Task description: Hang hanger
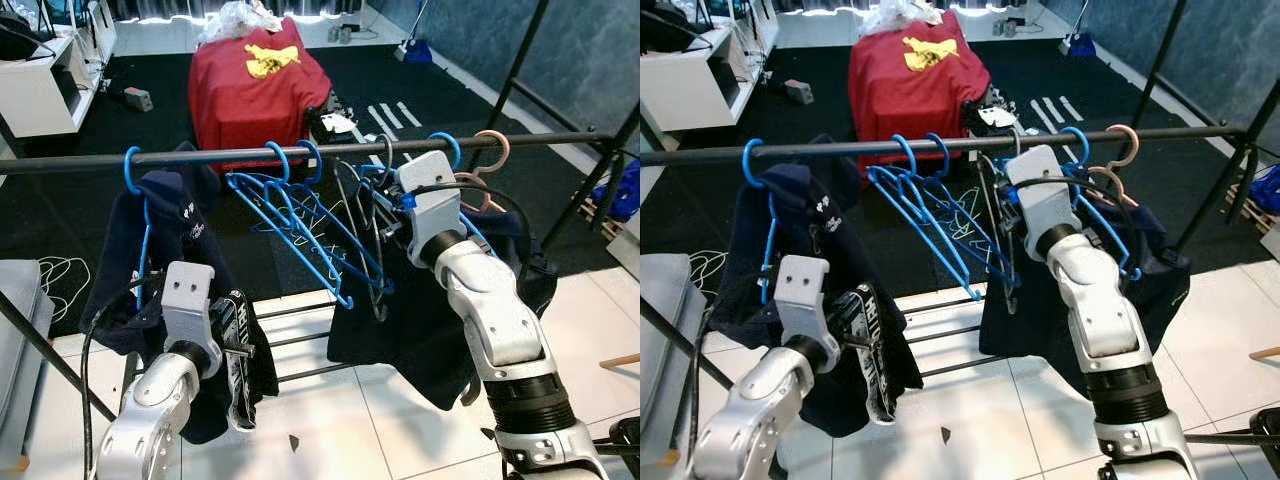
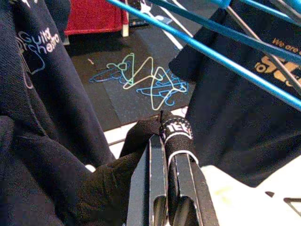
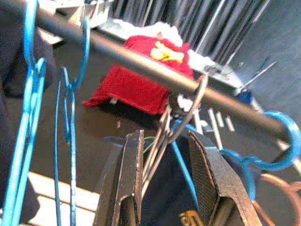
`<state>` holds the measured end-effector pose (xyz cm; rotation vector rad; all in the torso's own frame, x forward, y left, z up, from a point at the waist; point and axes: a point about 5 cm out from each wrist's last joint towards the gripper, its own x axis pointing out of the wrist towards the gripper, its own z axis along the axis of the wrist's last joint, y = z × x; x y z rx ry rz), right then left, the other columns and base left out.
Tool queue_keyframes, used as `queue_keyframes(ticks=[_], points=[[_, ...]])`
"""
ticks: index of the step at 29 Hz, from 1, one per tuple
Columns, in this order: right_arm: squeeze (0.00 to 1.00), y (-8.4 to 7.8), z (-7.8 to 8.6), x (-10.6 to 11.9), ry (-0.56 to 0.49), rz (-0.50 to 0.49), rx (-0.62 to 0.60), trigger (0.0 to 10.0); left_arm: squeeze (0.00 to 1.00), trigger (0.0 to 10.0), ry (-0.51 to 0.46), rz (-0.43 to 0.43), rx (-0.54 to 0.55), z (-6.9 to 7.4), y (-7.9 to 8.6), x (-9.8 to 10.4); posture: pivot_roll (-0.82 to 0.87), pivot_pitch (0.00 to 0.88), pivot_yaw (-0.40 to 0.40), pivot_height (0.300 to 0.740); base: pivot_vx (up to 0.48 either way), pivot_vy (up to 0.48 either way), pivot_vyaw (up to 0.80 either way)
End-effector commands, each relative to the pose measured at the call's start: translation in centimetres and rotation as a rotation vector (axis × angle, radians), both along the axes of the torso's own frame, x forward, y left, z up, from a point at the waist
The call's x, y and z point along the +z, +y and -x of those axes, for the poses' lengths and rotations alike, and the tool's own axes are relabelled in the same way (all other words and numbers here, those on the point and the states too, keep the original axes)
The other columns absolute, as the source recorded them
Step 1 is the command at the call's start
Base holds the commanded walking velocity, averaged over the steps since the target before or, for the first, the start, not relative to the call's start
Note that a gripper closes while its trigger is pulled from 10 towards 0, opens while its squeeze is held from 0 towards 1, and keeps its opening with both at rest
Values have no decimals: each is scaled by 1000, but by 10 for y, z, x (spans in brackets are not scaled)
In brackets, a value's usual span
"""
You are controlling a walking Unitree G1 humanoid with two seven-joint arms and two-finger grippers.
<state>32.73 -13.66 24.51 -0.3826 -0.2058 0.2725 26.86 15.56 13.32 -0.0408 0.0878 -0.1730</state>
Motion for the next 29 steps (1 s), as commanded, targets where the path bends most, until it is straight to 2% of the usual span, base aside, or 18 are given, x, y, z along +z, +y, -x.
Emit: queue_keyframes(ticks=[1,2,3,4,5,6,7,8,9,10,11,14,17,20,29], points=[[0,-1,2,0,-2,5,-19,10000,0,10000,3,12,8,-2,0,-2,35,35,-30,740,0,0,0],[0,4,6,2,-5,-57,10,10000,0,10000,1,23,1,-1,-1,-2,34,33,-33,740,0,0,0],[0,4,6,2,-5,-57,10,10000,0,10000,1,23,1,-1,-1,-2,34,33,-33,740,0,0,0],[0,13,11,2,9,-131,72,10000,0,10000,-4,33,-13,-1,-2,-1,35,32,-36,740,0,0,0],[0,13,11,2,9,-131,72,10000,0,10000,-4,33,-13,-1,-2,-1,35,32,-36,740,0,0,0],[0,23,15,0,22,-182,142,10000,0,10000,-19,47,-23,-2,-3,2,35,37,-40,740,0,0,0],[0,23,15,0,22,-182,142,10000,0,10000,-19,47,-23,-2,-3,2,35,37,-40,740,0,0,0],[0,32,16,-3,40,-258,201,10000,0,10000,-37,59,-25,-4,-3,5,32,37,-41,740,0,0,0],[0,32,16,-3,40,-258,201,10000,0,10000,-37,59,-25,-4,-3,5,32,37,-41,740,0,0,0],[0,37,16,-7,54,-334,228,10000,0,10000,-54,68,-22,-6,-3,8,39,40,-45,740,0,0,0],[0,37,16,-7,54,-334,228,10000,0,10000,-54,68,-22,-6,-3,8,39,40,-45,740,0,0,0],[0,41,12,-15,80,-419,228,10000,0,10000,-73,80,-21,-8,-4,13,51,46,-50,740,0,0,0],[0,44,10,-19,100,-438,227,10000,0,10000,-79,85,-26,-9,-5,14,56,49,-51,740,0,0,0],[0,53,10,-29,164,-448,236,10000,0,10000,-86,92,-30,-6,-5,15,67,47,-51,740,0,0,0],[0,59,11,-32,199,-462,253,10000,0,10000,-87,91,-20,-5,-3,15,74,44,-50,740,0,0,0]])
